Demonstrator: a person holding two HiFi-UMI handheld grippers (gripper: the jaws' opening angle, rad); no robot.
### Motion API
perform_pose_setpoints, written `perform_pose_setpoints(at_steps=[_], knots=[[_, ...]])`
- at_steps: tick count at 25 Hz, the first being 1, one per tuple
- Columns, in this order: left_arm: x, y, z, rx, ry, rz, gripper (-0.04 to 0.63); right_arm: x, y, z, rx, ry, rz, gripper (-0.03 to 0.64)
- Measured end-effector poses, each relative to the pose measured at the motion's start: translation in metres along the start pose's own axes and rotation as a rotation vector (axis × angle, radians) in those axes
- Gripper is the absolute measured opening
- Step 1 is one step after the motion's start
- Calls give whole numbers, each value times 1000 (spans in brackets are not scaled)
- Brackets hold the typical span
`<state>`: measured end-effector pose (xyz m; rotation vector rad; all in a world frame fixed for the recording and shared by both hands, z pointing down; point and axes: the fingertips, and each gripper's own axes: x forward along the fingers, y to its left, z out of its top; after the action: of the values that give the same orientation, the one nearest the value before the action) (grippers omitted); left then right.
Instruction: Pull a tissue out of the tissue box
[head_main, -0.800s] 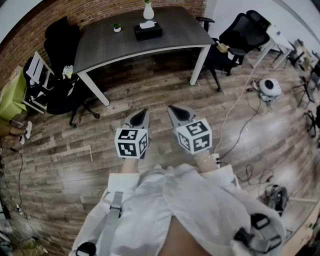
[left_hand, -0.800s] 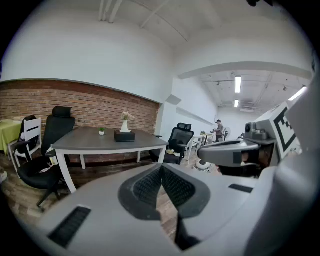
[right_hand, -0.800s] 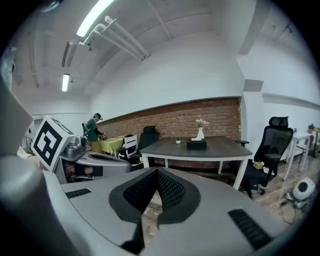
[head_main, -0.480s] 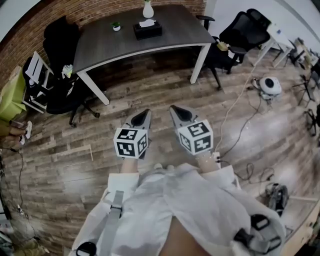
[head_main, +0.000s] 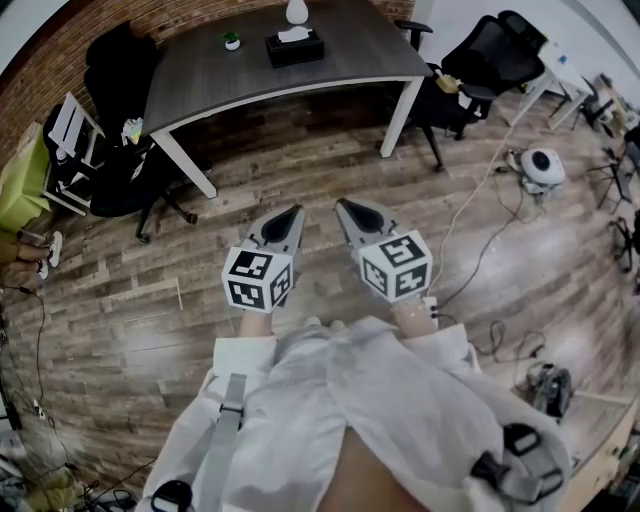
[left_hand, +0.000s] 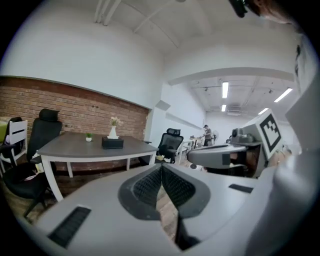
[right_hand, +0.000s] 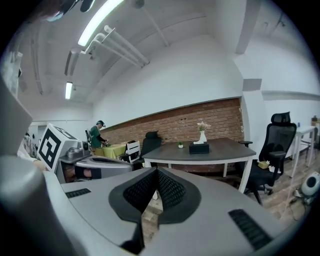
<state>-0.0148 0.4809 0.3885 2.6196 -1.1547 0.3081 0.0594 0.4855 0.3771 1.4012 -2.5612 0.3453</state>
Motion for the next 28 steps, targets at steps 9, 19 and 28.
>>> perform_pose_setpoints(at_steps=[9,19,28], knots=[[9,-3,-5,-43,-43,61,8,-23,-34,-20,73,-30,-73,6],[70,41,1,-55,8,48,119,32,-84,-13,167,-11,-90,106],[136,142,58,-48,-17,19,138,138,-141,40,109,-4,-170,120]])
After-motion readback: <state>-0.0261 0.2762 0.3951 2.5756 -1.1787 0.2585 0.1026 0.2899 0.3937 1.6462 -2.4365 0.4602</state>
